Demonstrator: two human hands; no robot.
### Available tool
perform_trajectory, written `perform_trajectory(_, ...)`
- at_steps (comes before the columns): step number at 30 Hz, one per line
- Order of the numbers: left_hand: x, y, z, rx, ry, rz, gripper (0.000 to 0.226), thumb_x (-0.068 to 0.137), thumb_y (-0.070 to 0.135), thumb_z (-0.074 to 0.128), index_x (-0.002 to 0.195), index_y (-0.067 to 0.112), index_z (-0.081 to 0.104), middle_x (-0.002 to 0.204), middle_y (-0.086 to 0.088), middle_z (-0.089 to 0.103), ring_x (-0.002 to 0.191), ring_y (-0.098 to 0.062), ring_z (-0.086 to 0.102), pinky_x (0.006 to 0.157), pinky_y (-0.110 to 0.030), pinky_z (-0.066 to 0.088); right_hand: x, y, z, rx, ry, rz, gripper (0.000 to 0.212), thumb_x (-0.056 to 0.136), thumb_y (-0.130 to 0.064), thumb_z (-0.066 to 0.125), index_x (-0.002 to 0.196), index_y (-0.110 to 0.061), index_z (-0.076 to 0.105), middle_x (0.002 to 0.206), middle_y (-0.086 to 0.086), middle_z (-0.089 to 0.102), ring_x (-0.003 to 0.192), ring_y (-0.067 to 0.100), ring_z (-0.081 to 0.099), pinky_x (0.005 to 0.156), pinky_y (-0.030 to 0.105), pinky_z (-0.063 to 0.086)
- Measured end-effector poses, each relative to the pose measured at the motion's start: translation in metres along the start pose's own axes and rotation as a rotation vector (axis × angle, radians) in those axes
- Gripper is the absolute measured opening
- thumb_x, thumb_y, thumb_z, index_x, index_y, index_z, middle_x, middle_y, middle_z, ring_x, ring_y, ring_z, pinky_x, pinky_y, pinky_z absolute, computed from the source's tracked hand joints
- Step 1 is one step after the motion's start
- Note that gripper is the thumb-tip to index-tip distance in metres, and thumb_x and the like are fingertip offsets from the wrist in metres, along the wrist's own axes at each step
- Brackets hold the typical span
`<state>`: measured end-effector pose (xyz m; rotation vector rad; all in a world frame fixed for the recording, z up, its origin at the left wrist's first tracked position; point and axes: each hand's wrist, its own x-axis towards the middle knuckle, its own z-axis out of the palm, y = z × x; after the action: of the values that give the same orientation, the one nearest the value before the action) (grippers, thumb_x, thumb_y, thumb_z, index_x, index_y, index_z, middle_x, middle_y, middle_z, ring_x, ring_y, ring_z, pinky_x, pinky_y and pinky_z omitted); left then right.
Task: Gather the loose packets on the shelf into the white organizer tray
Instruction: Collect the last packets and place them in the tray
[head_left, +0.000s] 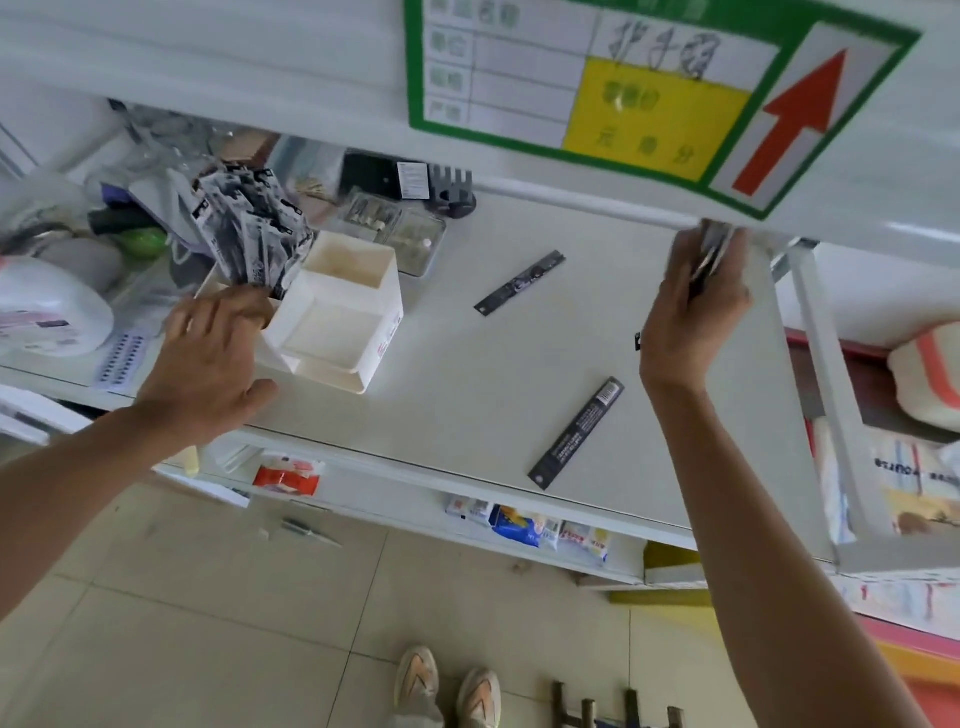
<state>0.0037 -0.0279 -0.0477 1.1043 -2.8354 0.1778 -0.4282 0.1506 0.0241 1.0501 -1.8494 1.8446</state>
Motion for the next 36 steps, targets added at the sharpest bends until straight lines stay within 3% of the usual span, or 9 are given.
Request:
perform_trajectory(3,0.001,-0.001,0.002,-0.019,0.012,0.002,0.064,0.079,0.041,0.045,0.125,-0.003,0.046,0.153,-0.024,0.043,0.131,-0.048,0.046,0.100,-0.054,0.033,-0.037,-0.002,-0.008,0.056,-0.338,-0.127,0.021,0.106,-0.035,0.050,0.087,-0.036,0.041,0.059,-0.003,0.039,0.043,0.003,0.035,0.042,0.013,0.026)
perform_trajectory(6,0.002,-0.001,0.004,-0.008,0.036,-0.007,0.062,0.080,0.040,0.044,0.122,-0.004,0.046,0.153,-0.026,0.042,0.131,-0.049,0.046,0.097,-0.053,0.033,-0.077,0.004,-0.005,0.133,-0.538,-0.007,0.024,0.096,-0.019,0.062,0.082,-0.015,0.043,0.055,-0.001,0.045,0.041,0.014,0.038,0.038,0.024,0.032)
perform_trajectory(10,0.002,0.002,0.005,0.014,0.067,0.004,0.063,0.079,0.040,0.046,0.122,-0.006,0.047,0.158,-0.024,0.042,0.131,-0.050,0.046,0.096,-0.053,0.033,-0.057,0.007,0.004,0.156,-0.271,0.210,0.027,0.082,-0.008,0.060,0.076,-0.019,0.036,0.057,-0.005,0.034,0.048,0.007,0.030,0.042,0.025,0.028)
perform_trajectory(13,0.001,0.004,0.006,0.015,0.145,0.038,0.065,0.080,0.043,0.046,0.123,-0.007,0.047,0.157,-0.005,0.036,0.132,-0.050,0.046,0.096,-0.053,0.033,-0.029,0.026,-0.002,0.268,-0.003,0.357,0.024,0.082,-0.004,0.060,0.077,-0.019,0.042,0.063,0.020,0.041,0.049,0.027,0.035,0.040,0.039,0.035)
perform_trajectory(16,0.002,0.007,0.009,0.000,0.180,0.003,0.069,0.081,0.046,0.045,0.124,-0.008,0.048,0.154,0.002,0.029,0.131,-0.050,0.047,0.098,-0.053,0.033,-0.042,0.040,-0.013,0.267,-0.121,0.460,0.011,0.080,-0.006,0.060,0.085,-0.011,0.052,0.070,0.034,0.044,0.052,0.026,0.040,0.042,0.038,0.038)
perform_trajectory(21,0.001,0.006,0.009,-0.043,0.190,0.012,0.074,0.078,0.049,0.050,0.128,-0.005,0.046,0.161,0.017,0.016,0.130,-0.045,0.046,0.097,-0.046,0.029,-0.068,0.062,-0.033,0.191,-0.253,0.563,0.010,0.077,-0.012,0.066,0.087,-0.015,0.063,0.063,0.004,0.059,0.051,0.019,0.054,0.045,0.027,0.047)
perform_trajectory(25,0.002,0.006,0.007,-0.160,0.192,-0.010,0.076,0.078,0.049,0.051,0.132,-0.003,0.045,0.162,0.027,0.008,0.136,-0.022,0.031,0.109,-0.030,0.016,-0.075,0.066,-0.045,0.186,-0.258,0.577,0.008,0.078,-0.016,0.072,0.085,-0.012,0.069,0.071,0.000,0.069,0.065,0.015,0.065,0.060,0.030,0.054)
perform_trajectory(31,0.004,-0.003,0.019,-0.144,0.160,-0.022,0.073,0.082,0.051,0.048,0.131,-0.002,0.047,0.163,0.025,0.013,0.144,-0.001,0.012,0.096,-0.047,0.030,-0.075,0.055,-0.052,0.213,-0.369,0.495,0.014,0.086,-0.022,0.075,0.097,-0.022,0.066,0.077,0.015,0.068,0.069,0.038,0.068,0.061,0.044,0.058)
perform_trajectory(36,0.004,-0.005,0.022,-0.132,0.157,-0.036,0.072,0.084,0.054,0.048,0.127,-0.003,0.049,0.162,0.025,0.013,0.132,-0.031,0.046,0.095,-0.050,0.034,-0.070,0.040,-0.046,0.207,-0.398,0.502,0.007,0.085,-0.019,0.071,0.081,-0.023,0.066,0.065,-0.004,0.063,0.054,0.015,0.055,0.049,0.038,0.047)
